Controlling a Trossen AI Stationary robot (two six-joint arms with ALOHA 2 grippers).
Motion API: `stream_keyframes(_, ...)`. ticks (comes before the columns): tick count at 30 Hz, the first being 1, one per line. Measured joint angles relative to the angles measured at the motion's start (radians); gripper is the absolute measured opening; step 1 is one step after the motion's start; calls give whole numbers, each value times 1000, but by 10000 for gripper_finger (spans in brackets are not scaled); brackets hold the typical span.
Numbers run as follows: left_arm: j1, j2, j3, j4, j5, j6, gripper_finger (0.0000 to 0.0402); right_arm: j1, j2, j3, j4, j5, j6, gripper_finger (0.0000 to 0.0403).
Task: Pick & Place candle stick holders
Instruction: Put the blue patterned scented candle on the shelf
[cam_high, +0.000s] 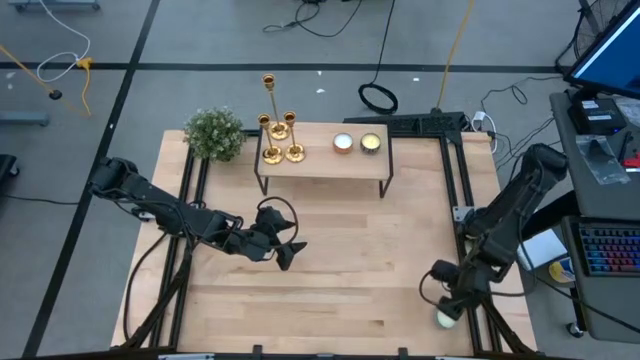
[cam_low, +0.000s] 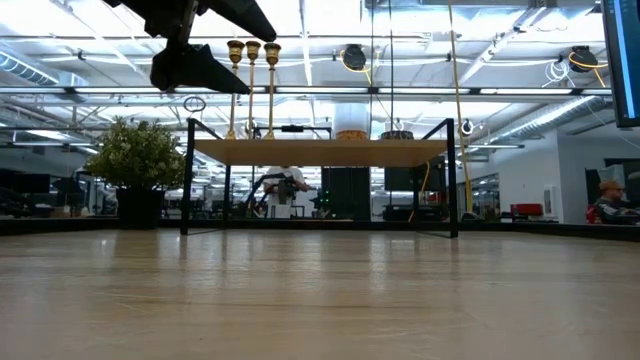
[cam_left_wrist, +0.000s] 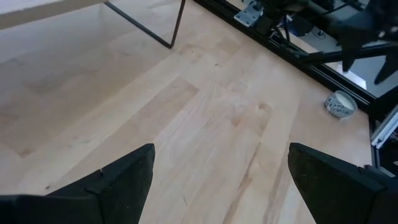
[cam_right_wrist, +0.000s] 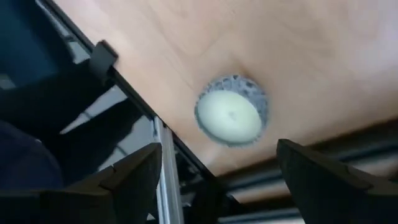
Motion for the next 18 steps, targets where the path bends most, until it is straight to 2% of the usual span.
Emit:
stream_keyframes(7, 0, 0, 0, 0, 22, -1, 365, 1, 0, -168, 267, -1, 56, 306)
stream_keyframes(18, 0, 0, 0, -1, 95, 4, 365, 13, 0, -210, 303, 28, 55, 306)
